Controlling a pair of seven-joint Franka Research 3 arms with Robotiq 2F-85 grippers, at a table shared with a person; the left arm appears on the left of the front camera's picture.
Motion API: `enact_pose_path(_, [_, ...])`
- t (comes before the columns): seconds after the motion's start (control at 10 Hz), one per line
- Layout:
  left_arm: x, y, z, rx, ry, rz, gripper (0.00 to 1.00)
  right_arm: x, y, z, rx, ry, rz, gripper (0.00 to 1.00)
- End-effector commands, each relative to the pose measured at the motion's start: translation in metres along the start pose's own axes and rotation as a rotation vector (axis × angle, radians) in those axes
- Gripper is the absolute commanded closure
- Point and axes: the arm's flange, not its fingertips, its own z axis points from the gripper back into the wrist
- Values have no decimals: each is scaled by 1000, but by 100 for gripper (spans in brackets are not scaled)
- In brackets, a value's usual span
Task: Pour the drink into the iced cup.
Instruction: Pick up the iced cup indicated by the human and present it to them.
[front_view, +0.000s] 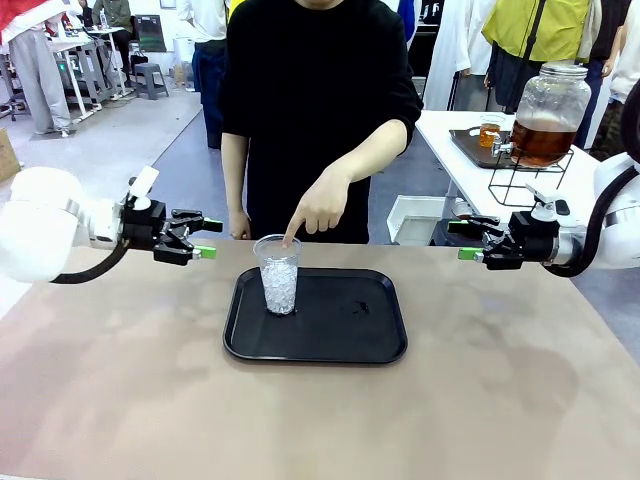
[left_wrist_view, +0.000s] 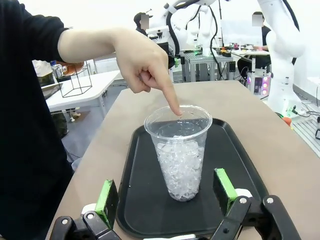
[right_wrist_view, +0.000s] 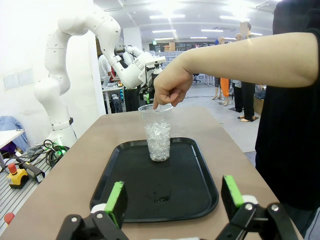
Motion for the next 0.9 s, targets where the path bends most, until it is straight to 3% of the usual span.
enact_pose_path(0.0, [-10, 1, -13, 23, -23, -60, 0, 3, -2, 0, 0, 2, 3, 0])
enact_pose_path(0.5, [-40, 2, -40, 21, -40, -19, 0, 3, -2, 0, 0, 2, 3, 0])
enact_pose_path(0.8, [-47, 3, -59, -43, -45, 15, 0, 3, -2, 0, 0, 2, 3, 0])
